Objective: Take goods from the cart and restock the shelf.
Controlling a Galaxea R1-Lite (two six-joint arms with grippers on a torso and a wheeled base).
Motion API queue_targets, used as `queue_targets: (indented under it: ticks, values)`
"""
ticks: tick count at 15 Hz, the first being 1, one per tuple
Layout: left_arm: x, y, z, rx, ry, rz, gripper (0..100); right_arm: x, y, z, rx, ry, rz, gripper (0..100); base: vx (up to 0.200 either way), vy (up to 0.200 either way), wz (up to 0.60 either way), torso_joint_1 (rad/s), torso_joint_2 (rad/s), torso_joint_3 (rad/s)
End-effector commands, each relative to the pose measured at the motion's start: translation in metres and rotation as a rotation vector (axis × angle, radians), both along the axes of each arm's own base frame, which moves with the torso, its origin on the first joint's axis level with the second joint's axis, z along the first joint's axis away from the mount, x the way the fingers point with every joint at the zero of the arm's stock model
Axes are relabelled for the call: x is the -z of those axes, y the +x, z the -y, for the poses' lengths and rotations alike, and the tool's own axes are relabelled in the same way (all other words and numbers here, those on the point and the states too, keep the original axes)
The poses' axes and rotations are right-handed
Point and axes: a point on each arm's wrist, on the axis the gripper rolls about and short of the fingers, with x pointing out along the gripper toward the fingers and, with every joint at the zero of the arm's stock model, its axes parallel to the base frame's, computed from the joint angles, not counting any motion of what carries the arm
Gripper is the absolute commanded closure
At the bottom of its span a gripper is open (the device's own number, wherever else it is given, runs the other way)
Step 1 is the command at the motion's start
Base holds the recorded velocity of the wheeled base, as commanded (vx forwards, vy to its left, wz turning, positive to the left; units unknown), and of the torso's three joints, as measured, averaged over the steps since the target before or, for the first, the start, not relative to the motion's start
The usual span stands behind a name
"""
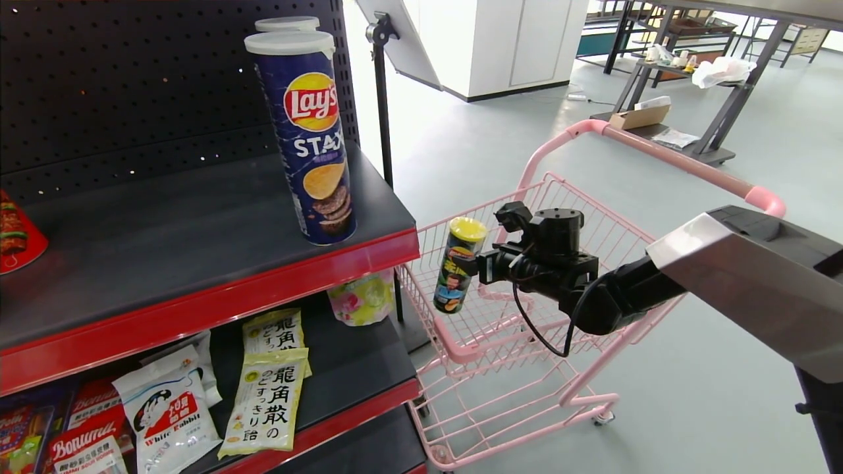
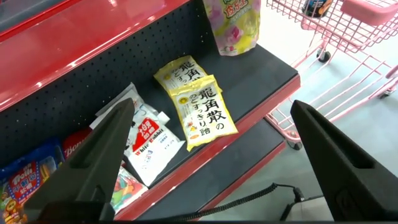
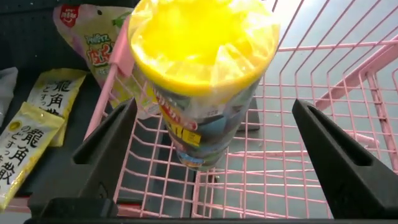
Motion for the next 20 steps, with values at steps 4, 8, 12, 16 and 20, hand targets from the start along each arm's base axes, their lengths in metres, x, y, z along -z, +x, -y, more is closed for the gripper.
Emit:
queue_targets:
  ticks: [4,8,12,16,20]
  values:
    - [0.0,0.0,0.0,0.0,0.001,-0.003,0,0.01,0.019,-0.007,0.016,0.022,0.003,0,0.0,0.0,0.0,0.0,0.0,0.0]
    - [0.0,0.001,0.0,0.001,0.002,-0.006,0,0.012,0.031,-0.012,0.03,0.06,0.014,0,0.0,0.0,0.0,0.0,0.0,0.0]
    - [-0.001,0.001,0.0,0.002,0.007,-0.008,0,0.019,0.038,-0.016,0.028,0.063,0.021,0,0.0,0.0,0.0,0.0,0.0,0.0]
    - [-0.001,0.001,0.0,0.003,0.019,-0.006,0,0.024,0.045,-0.021,0.025,0.07,0.033,100,0.0,0.0,0.0,0.0,0.0,0.0]
    - [-0.001,0.002,0.0,0.004,0.019,-0.008,0,0.011,0.04,-0.021,0.024,0.068,0.029,100,0.0,0.0,0.0,0.0,0.0,0.0]
